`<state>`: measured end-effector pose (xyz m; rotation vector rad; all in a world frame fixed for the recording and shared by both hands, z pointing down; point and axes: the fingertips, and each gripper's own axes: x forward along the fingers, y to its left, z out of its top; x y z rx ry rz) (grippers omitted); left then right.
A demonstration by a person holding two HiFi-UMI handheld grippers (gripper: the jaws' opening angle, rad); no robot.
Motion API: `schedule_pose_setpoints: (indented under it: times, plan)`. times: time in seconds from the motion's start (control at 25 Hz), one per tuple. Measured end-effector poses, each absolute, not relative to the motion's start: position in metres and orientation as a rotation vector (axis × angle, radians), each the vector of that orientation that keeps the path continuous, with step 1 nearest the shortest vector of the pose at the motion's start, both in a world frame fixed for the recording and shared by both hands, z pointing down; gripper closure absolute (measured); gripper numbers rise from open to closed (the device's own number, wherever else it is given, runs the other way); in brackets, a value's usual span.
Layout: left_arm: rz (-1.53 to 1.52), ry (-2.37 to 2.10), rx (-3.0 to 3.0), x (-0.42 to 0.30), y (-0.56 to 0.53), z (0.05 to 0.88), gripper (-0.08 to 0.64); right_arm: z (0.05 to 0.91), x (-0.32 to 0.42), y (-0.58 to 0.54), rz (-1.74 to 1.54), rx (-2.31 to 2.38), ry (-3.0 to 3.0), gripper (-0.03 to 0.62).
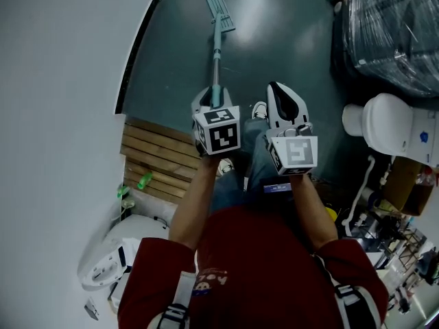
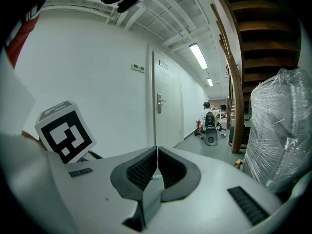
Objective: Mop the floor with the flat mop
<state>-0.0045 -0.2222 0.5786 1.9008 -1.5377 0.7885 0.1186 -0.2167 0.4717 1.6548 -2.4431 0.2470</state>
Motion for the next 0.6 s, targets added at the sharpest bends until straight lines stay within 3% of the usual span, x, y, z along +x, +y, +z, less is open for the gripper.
schedule_pose_setpoints:
  times: [0.6]
  plan:
    - [0.760, -1.542, 1.929, -0.010, -0.164, 0.556, 0.431, 0.452, 0.104, -0.172, 0.231, 1.657, -2.462, 0.572]
